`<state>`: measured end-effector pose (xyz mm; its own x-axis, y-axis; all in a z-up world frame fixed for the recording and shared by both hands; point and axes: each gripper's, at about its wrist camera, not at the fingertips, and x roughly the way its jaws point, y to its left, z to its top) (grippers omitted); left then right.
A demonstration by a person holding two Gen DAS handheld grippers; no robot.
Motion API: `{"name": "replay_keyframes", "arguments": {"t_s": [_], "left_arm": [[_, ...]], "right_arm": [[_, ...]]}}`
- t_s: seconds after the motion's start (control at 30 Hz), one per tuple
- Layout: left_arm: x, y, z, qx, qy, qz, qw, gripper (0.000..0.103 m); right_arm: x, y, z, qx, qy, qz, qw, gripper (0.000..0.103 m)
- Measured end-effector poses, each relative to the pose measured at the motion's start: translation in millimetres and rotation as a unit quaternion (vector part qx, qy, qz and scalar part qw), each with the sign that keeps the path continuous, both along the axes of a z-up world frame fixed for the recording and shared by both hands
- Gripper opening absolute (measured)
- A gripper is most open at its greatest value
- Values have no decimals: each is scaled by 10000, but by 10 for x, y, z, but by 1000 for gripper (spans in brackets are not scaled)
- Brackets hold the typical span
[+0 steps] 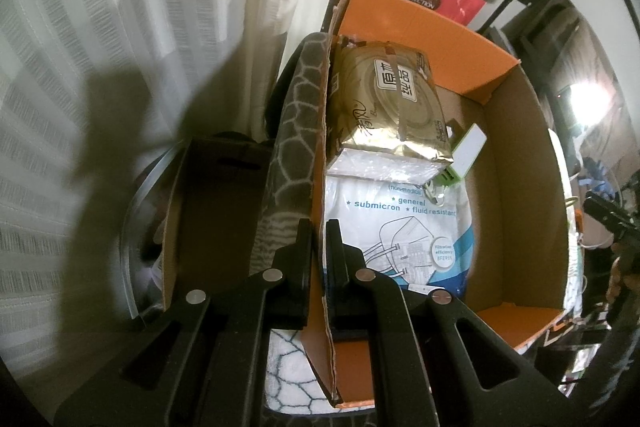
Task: Organize objects
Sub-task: 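Move the right tool to the green cable coil and grasp it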
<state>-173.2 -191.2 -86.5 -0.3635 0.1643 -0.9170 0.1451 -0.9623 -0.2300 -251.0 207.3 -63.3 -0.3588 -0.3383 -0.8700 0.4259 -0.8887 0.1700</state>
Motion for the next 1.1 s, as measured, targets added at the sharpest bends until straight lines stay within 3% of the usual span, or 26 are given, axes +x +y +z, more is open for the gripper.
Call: {"name": "replay_keyframes", "arguments": {"t_s": [0.3, 0.57, 0.77, 0.93, 1.1], "left_arm": [[3, -3, -3, 4, 1, 3, 10000, 5], [3, 5, -1, 0, 3, 0, 10000, 5], [4, 1, -6, 1, 4, 0, 10000, 5], [5, 5, -6, -9, 0, 0, 10000, 5], [4, -5, -7, -19, -1, 0, 10000, 5]], "right_arm": [[-112, -74, -426, -59, -232, -14, 9997, 80], [-306, 21, -695, -546, -591, -282, 9964, 43], [-291, 104, -620, -801, -495, -403, 9947, 23], [-247, 170, -424, -992, -231, -440, 9938, 16], [-166, 278, -30, -1219, 131, -440, 9915, 15]]}}
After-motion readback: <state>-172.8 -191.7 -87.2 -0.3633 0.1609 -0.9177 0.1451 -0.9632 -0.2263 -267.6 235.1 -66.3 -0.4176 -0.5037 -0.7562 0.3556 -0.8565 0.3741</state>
